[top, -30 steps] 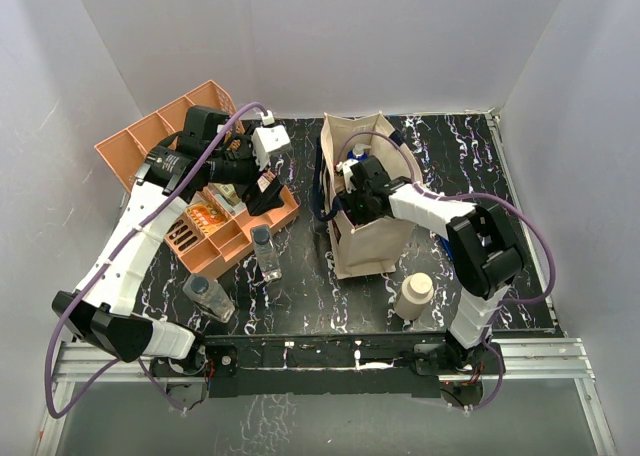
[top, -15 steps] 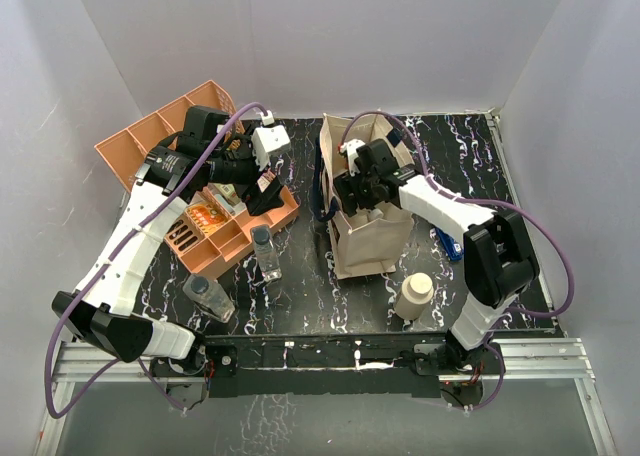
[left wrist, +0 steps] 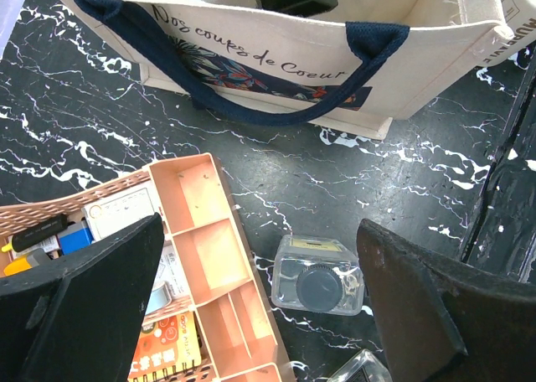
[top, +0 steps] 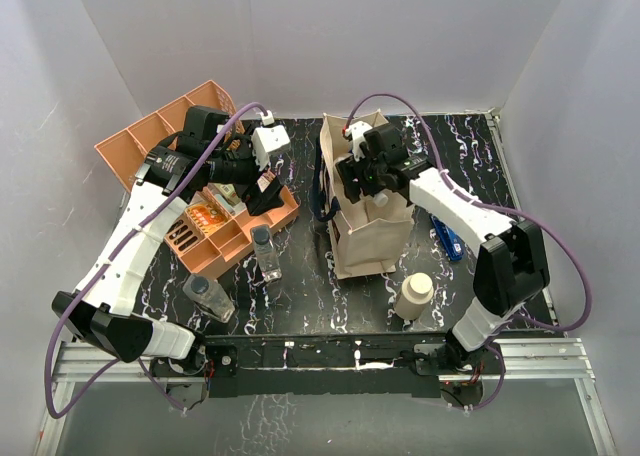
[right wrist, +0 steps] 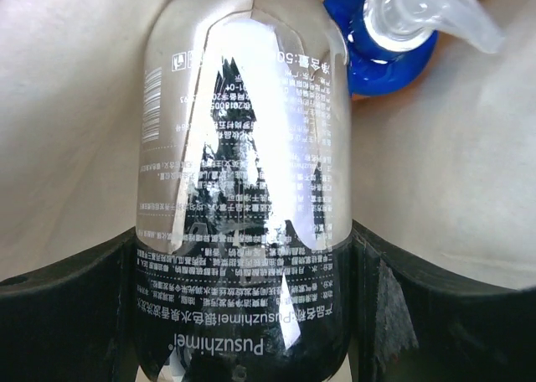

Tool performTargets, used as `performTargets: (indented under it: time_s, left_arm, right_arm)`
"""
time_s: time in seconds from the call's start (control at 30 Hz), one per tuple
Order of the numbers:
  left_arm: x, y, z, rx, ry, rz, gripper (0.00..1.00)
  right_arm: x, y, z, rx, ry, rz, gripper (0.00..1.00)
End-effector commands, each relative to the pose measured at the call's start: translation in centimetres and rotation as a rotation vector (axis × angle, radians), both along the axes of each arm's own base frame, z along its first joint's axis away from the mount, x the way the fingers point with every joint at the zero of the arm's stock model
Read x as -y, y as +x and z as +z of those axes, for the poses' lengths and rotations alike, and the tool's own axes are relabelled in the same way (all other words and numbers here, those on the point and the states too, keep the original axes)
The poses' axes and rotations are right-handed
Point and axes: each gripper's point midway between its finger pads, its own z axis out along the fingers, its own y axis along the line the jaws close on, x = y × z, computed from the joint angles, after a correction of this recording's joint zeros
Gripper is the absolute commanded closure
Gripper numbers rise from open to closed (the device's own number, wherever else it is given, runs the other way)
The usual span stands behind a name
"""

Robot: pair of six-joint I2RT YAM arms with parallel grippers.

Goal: Place the personal care products into the canvas bag
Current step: Pick up the care product from the canvas bag.

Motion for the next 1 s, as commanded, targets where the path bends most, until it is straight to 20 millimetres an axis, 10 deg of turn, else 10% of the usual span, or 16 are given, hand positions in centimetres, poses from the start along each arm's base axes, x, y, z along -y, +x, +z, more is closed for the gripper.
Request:
performTargets:
  time_s: [0.0, 0.53, 0.97]
  left_arm:
    - [-0.3, -0.7, 1.3, 0.034, -0.019, -0.004, 0.04]
    - [-0.1, -0.4, 1.3, 0.035, -0.03, -0.001, 0.04]
    - [3.0, 5.1, 3.7, 0.146, -0.109, -0.019, 0.04]
  right_arm:
    - [-0.5, 2.5, 11.9, 0.309, 0.141, -0.013, 0.92]
    - [0.6, 2.5, 16.6, 0.399, 0.166, -0.038, 0.92]
    - [0.9, -1.1, 22.4, 0.466, 0.261, 0.151, 0.92]
